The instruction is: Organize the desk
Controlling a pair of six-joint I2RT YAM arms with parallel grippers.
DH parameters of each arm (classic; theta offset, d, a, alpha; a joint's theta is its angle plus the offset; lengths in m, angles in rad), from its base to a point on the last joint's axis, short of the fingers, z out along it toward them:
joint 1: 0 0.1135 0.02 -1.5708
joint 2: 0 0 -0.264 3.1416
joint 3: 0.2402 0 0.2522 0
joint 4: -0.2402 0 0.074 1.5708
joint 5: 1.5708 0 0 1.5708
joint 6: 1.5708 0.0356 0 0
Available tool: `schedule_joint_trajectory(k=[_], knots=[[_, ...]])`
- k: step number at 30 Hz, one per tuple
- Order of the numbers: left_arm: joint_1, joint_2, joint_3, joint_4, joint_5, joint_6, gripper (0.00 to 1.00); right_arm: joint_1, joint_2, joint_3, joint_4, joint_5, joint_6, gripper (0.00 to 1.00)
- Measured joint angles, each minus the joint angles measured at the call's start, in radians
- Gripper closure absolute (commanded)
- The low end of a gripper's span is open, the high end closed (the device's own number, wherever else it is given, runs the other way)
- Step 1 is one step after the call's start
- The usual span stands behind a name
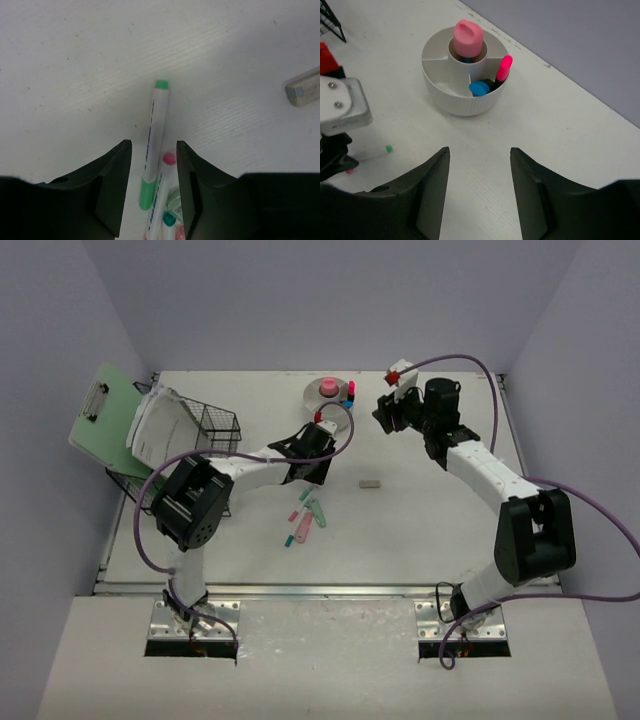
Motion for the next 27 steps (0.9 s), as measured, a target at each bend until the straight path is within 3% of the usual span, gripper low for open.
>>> schedule_joint_trajectory(k=[12, 17, 27], knots=[[0.001, 0.169, 0.154, -0.044, -0.013, 0.000, 0.84, 0.000, -0.181, -0.152, -0.003, -0.091, -0.263, 0.43], [0.001, 0.182, 0.175, -0.064, -0.003, -0.005, 1.00, 0.000, -0.266, -0.224, -0.001, -0.194, -0.396, 0.43], [0.096, 0.192, 0.287, -0.172, 0.089, -0.060, 1.00, 0.101, -0.369, -0.329, -0.020, -0.325, -0.711, 0.50]])
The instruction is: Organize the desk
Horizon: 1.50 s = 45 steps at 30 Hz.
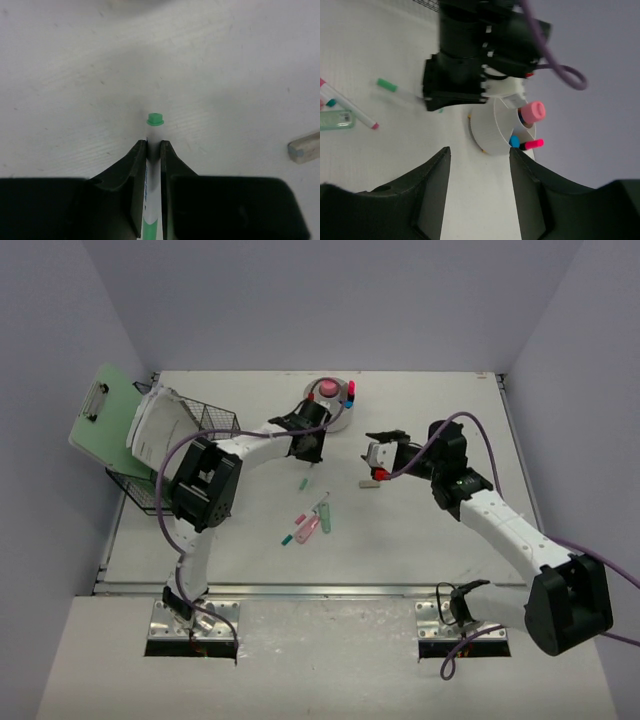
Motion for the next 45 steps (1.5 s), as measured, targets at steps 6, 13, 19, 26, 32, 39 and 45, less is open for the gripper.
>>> schedule_joint_trajectory(k=[6, 13, 19, 26, 32, 39, 45], knots=[[0.099, -0.033, 0.130, -0.056, 0.116, -0.086, 1.00, 0.118, 0.020, -0.086, 0.025, -0.037, -0.278, 0.50], [0.115, -0.158, 0.023, -0.060, 0.299, -0.235, 1.00, 0.221, 0.173, -0.108, 0.148, -0.054, -0.519, 0.48], [0.109, -0.173, -0.029, -0.063, 0.382, -0.295, 1.00, 0.279, 0.305, -0.104, 0.245, -0.045, -0.611, 0.48], [0.109, -0.183, -0.042, -0.061, 0.429, -0.328, 1.00, 0.315, 0.435, -0.054, 0.308, -0.021, -0.686, 0.53], [0.109, -0.204, -0.062, -0.055, 0.444, -0.333, 0.83, 0.322, 0.546, 0.035, 0.342, 0.006, -0.699, 1.00], [0.128, -0.219, -0.080, -0.043, 0.441, -0.335, 0.01, 0.324, 0.579, 0.072, 0.403, 0.032, -0.632, 1.00], [0.246, -0.218, -0.030, -0.048, 0.457, -0.355, 0.00, 0.304, 0.580, 0.172, 0.474, 0.060, -0.324, 1.00]])
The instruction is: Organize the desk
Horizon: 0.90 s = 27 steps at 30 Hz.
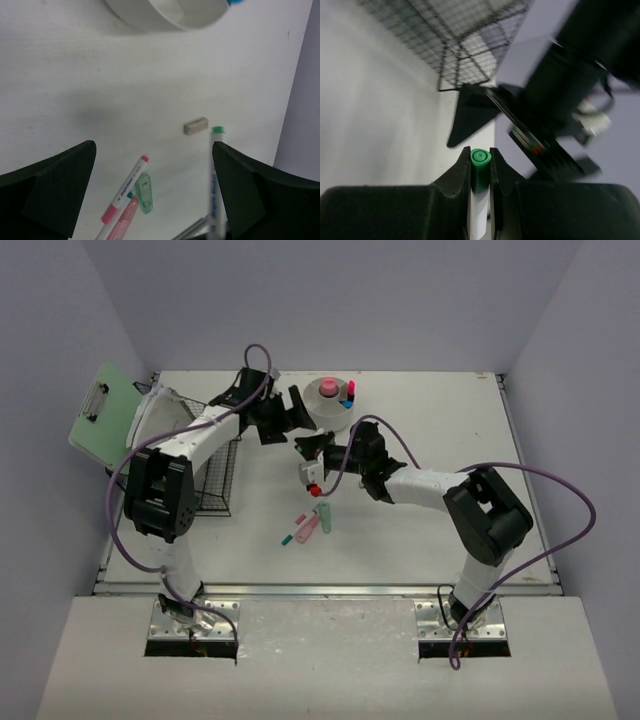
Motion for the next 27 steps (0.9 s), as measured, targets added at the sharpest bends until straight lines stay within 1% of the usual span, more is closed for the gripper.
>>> schedule_joint_trajectory(k=[2, 6, 10, 12, 17, 23, 27], knots=[[0.066, -0.005, 0.013, 0.027, -0.001, -0.005, 0.00, -0.031, 0.007, 0.073, 0.034, 0.024, 0.164, 1.00], [0.154, -0.040, 0.014, 0.054, -0.029, -0.003, 0.00, -0.114, 0.070, 0.304, 0.080, 0.115, 0.478, 1.00], [0.146, -0.080, 0.012, 0.078, -0.041, 0.001, 0.00, -0.182, 0.155, 0.517, 0.065, 0.219, 0.735, 1.00], [0.136, -0.096, 0.006, 0.092, -0.042, 0.004, 0.00, -0.206, 0.197, 0.576, 0.062, 0.264, 0.824, 1.00], [0.129, -0.103, -0.012, 0.106, -0.044, 0.007, 0.00, -0.223, 0.274, 0.595, 0.059, 0.348, 0.933, 1.00], [0.131, -0.103, -0.042, 0.113, -0.053, 0.008, 0.00, -0.229, 0.362, 0.630, 0.041, 0.413, 1.039, 1.00], [0.132, -0.103, -0.045, 0.115, -0.053, 0.008, 0.00, -0.244, 0.377, 0.640, 0.012, 0.437, 1.118, 1.00]])
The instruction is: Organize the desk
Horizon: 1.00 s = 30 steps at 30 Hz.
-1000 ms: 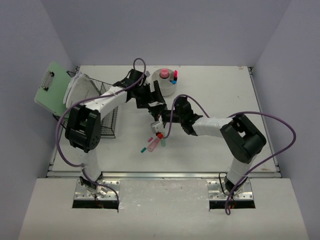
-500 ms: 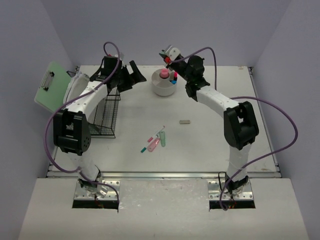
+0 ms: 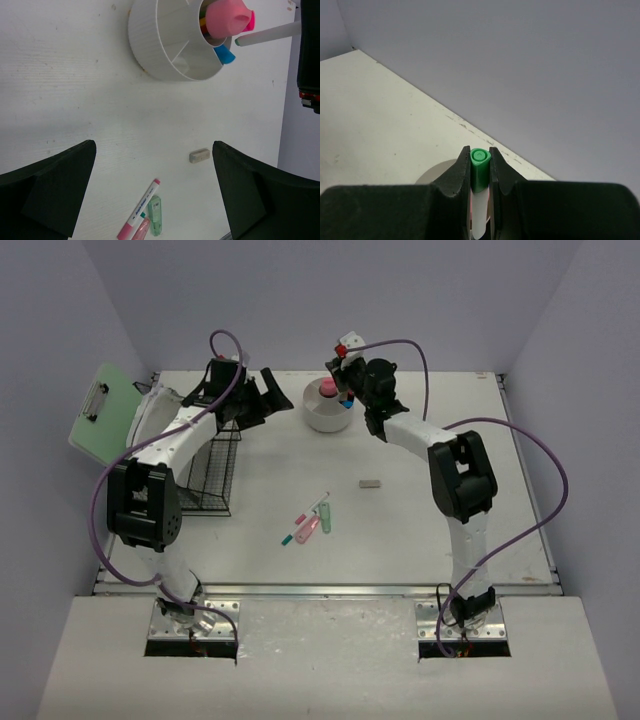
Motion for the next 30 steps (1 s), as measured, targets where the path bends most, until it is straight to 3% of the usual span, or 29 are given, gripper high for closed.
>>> schedule_joint_trajectory(k=[22, 23, 25, 28, 30], knots=[[0.000, -0.001, -0.092, 0.035, -0.007, 0.000, 0.00, -0.014, 0.002, -0.045, -0.008, 0.016, 0.166, 0.99], [0.000, -0.001, -0.096, 0.035, -0.007, 0.000, 0.00, -0.014, 0.002, -0.048, -0.008, 0.019, 0.171, 0.96], [0.000, -0.001, -0.098, 0.036, -0.007, 0.001, 0.00, -0.014, 0.003, -0.055, -0.009, 0.024, 0.182, 0.80], [0.000, -0.001, -0.099, 0.037, -0.007, 0.005, 0.00, -0.014, 0.003, -0.065, -0.009, 0.026, 0.192, 0.47], [0.000, -0.003, -0.104, 0.041, -0.008, 0.015, 0.01, -0.014, 0.004, -0.071, -0.010, 0.024, 0.200, 0.40]])
